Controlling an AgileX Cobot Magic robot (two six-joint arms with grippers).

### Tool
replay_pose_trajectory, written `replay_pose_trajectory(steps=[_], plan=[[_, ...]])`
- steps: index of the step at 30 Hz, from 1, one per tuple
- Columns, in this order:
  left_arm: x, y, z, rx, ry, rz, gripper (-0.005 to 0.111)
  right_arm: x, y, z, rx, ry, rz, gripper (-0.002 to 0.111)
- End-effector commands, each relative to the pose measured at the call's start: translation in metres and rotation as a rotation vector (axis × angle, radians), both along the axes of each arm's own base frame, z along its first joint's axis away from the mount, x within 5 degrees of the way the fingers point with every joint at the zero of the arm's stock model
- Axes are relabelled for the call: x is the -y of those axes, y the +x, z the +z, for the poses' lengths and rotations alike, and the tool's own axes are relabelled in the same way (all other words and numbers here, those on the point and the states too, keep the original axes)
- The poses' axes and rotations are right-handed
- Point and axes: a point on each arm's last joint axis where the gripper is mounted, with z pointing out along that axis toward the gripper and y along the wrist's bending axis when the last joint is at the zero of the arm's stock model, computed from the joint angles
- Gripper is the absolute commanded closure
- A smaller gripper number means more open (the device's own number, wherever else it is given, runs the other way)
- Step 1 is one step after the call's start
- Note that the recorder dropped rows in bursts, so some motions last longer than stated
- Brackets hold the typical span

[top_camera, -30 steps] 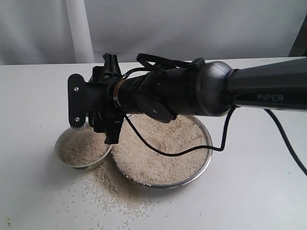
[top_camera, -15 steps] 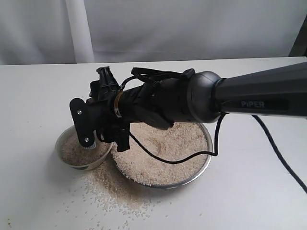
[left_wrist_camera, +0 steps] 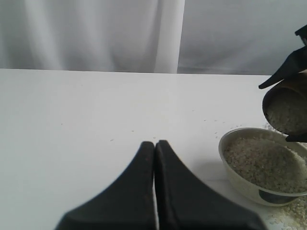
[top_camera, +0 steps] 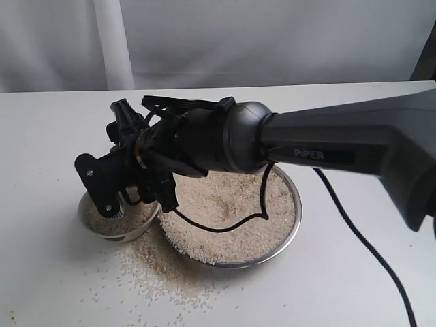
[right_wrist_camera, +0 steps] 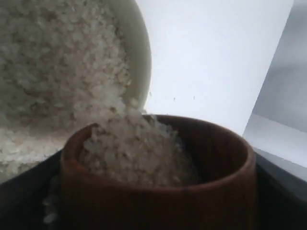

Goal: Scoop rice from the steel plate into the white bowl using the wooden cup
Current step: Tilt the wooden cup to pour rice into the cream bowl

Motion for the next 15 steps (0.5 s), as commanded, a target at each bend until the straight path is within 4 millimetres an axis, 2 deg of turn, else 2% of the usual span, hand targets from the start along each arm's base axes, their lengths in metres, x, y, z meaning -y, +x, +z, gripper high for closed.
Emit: replay_pose_trajectory(steps=[1, 9, 15], plan=[[0.000, 0.000, 0.003, 0.016, -0.007, -0.004, 0.107, -0.009, -0.001, 0.005, 0.070, -0.070, 0.043, 0.108], [0.000, 0.000, 0.003, 0.016, -0.007, -0.004, 0.107, -0.023, -0.003, 0.009, 0.137, -0.126, 0.078, 0.108], [0.000, 0.000, 0.003, 0.016, -0.007, -0.004, 0.107, -0.023, -0.004, 0.008, 0.169, -0.184, 0.088, 0.108]])
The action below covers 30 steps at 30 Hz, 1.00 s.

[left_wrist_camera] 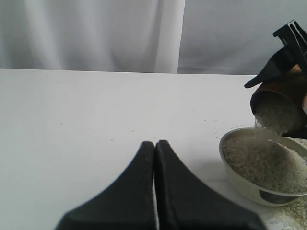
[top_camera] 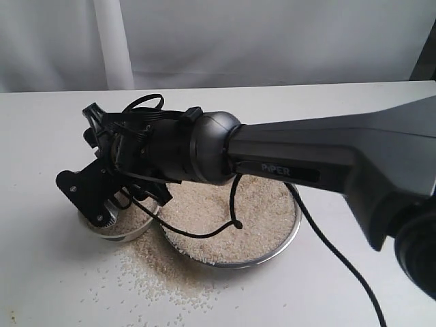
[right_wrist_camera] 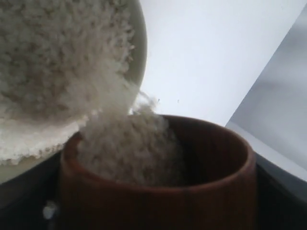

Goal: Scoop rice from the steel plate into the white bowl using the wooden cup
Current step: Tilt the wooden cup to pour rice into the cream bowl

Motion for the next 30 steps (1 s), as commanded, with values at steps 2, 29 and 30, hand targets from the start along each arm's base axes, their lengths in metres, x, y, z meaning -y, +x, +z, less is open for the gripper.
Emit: replay_pose_trajectory(steps=[2, 29, 30], plan=[[0.000, 0.000, 0.003, 0.016, -0.007, -0.004, 0.107, 0.002, 0.001, 0.005, 0.055, -0.066, 0.005, 0.108], [0.000, 0.000, 0.003, 0.016, -0.007, -0.004, 0.107, -0.011, -0.020, 0.011, 0.260, -0.286, 0.102, 0.108], [0.000, 0.000, 0.003, 0.016, -0.007, -0.004, 0.107, -0.011, -0.020, 0.012, 0.262, -0.288, 0.103, 0.108]])
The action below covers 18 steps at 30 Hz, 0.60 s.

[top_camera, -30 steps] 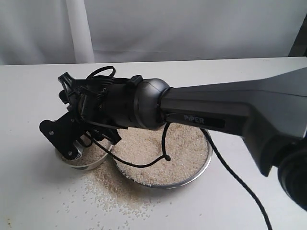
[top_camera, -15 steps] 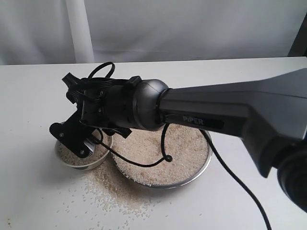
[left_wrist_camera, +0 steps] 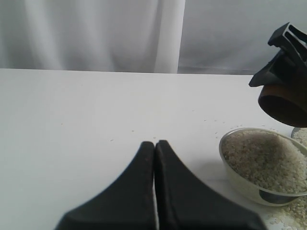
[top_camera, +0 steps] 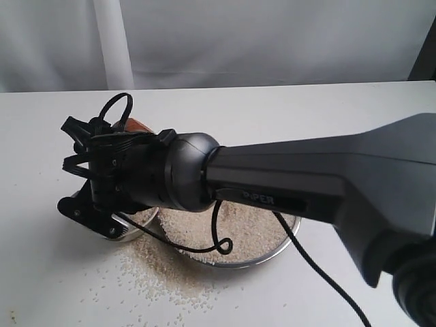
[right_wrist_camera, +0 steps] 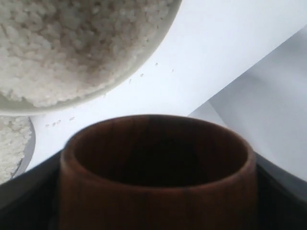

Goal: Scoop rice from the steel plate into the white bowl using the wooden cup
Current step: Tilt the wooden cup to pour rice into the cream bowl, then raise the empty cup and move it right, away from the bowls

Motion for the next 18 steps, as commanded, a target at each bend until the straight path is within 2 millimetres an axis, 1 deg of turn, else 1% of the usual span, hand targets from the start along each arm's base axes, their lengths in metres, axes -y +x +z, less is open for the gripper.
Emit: replay_pose_trajectory(steps=[1, 5, 8, 11, 15, 18], plan=[[0.000, 0.000, 0.003, 0.016, -0.007, -0.004, 0.107, -0.002, -0.001, 0.005, 0.026, -0.007, 0.008, 0.108], [0.000, 0.000, 0.003, 0.016, -0.007, -0.004, 0.107, -0.002, -0.003, 0.005, 0.025, -0.011, 0.001, 0.108], [0.000, 0.000, 0.003, 0.016, -0.007, -0.004, 0.107, 0.001, -0.004, 0.007, 0.013, -0.004, -0.042, 0.108], [0.000, 0.000, 0.003, 0.016, -0.007, -0.004, 0.107, 0.001, -0.011, 0.014, -0.047, 0.083, -0.123, 0.108], [0.000, 0.000, 0.003, 0.016, -0.007, -0.004, 0.107, 0.002, -0.011, 0.018, -0.059, 0.119, -0.141, 0.108], [0.000, 0.000, 0.003, 0.016, -0.007, -0.004, 0.107, 0.002, -0.012, 0.018, -0.093, 0.190, -0.199, 0.108]])
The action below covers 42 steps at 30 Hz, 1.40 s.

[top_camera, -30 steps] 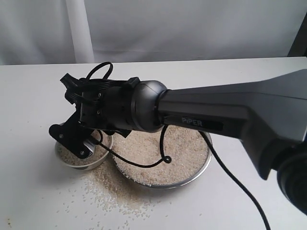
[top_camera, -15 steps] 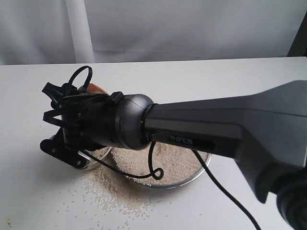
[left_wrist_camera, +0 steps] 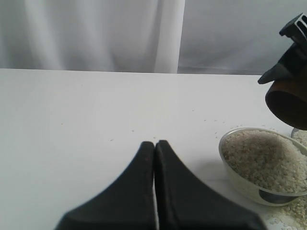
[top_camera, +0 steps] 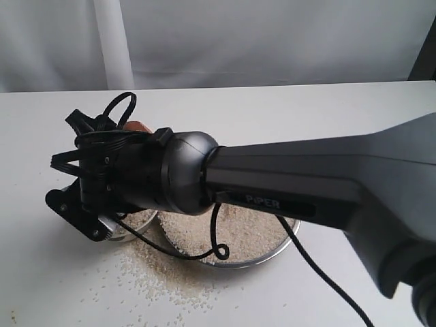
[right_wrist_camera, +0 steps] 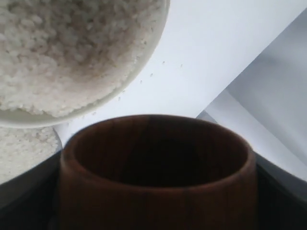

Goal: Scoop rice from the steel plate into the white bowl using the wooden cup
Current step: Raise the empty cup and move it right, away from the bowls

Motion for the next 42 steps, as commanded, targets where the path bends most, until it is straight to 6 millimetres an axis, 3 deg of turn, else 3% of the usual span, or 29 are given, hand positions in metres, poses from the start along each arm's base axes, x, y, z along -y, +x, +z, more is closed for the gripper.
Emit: replay_pose_trajectory(steps=[1, 4, 10, 15, 20, 32, 38, 42], plan=[[0.000, 0.000, 0.003, 0.016, -0.007, -0.004, 0.107, 0.001, -0.002, 0.011, -0.031, 0.114, -0.091, 0.108], [0.000, 0.000, 0.003, 0.016, -0.007, -0.004, 0.107, 0.003, -0.003, 0.019, -0.085, 0.227, -0.175, 0.108], [0.000, 0.000, 0.003, 0.016, -0.007, -0.004, 0.107, 0.018, -0.013, 0.060, -0.211, 0.572, -0.286, 0.108], [0.000, 0.000, 0.003, 0.016, -0.007, -0.004, 0.107, 0.048, -0.022, 0.085, -0.328, 0.836, -0.334, 0.108], [0.000, 0.000, 0.003, 0.016, -0.007, -0.004, 0.107, 0.095, -0.024, 0.101, -0.410, 1.015, -0.380, 0.108], [0.000, 0.000, 0.003, 0.016, -0.007, -0.004, 0.107, 0.214, -0.006, 0.093, -0.465, 1.467, -0.501, 0.108], [0.000, 0.000, 0.003, 0.016, -0.007, -0.004, 0.107, 0.253, -0.010, 0.072, -0.467, 1.622, -0.579, 0.108], [0.000, 0.000, 0.003, 0.016, -0.007, -0.004, 0.107, 0.276, -0.013, 0.059, -0.441, 1.816, -0.599, 0.108]])
